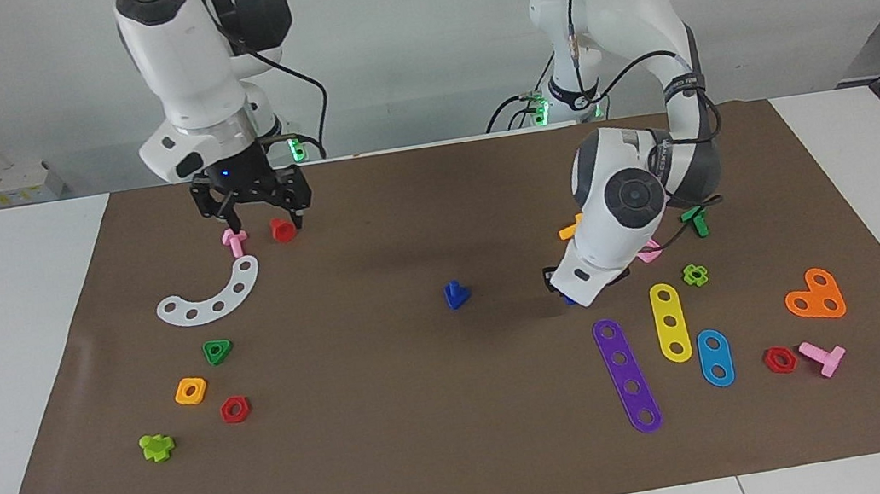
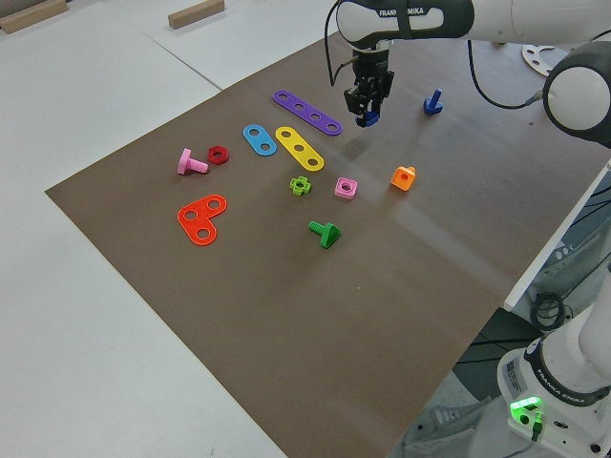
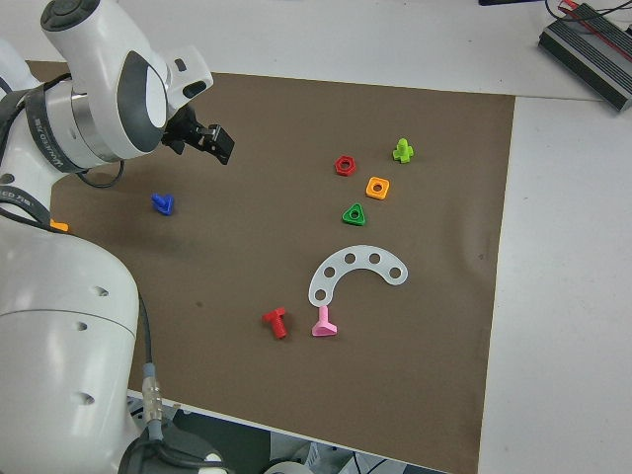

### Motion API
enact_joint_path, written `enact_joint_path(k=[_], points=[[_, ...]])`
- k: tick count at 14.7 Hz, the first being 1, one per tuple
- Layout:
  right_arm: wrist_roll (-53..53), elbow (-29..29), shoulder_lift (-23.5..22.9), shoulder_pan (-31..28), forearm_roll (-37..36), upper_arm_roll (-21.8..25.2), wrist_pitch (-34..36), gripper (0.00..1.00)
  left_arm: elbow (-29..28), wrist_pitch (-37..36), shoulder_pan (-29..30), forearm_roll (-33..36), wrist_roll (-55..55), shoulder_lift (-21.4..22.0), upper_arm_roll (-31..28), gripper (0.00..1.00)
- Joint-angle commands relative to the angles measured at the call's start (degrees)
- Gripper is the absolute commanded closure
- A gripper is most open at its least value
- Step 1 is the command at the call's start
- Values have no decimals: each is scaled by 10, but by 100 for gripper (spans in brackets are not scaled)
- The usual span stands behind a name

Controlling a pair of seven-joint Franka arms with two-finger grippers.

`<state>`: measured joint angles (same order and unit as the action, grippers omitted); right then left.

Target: Unscrew and place screws in storage area

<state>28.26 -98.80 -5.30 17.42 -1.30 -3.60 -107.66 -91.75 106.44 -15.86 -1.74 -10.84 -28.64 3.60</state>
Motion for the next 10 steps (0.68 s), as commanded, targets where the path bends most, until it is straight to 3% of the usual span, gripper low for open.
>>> enact_joint_path(k=[1, 5, 6, 7, 10], points=[[70, 4, -52, 51, -18, 0, -52, 8, -107, 50, 0, 13, 11, 56, -1, 100], [122, 7, -116, 102, -18, 0, -127, 10, -121, 57, 11, 19, 45, 60, -2, 100], [124, 8, -126, 107, -18, 0, -142, 11, -121, 57, 16, 19, 56, 60, -2, 73], [123, 7, -132, 109, -19, 0, -151, 12, -121, 58, 19, 20, 60, 60, -2, 1], [126, 19, -167, 130, -22, 0, -171, 14, -115, 55, 20, 34, 64, 60, -2, 0]])
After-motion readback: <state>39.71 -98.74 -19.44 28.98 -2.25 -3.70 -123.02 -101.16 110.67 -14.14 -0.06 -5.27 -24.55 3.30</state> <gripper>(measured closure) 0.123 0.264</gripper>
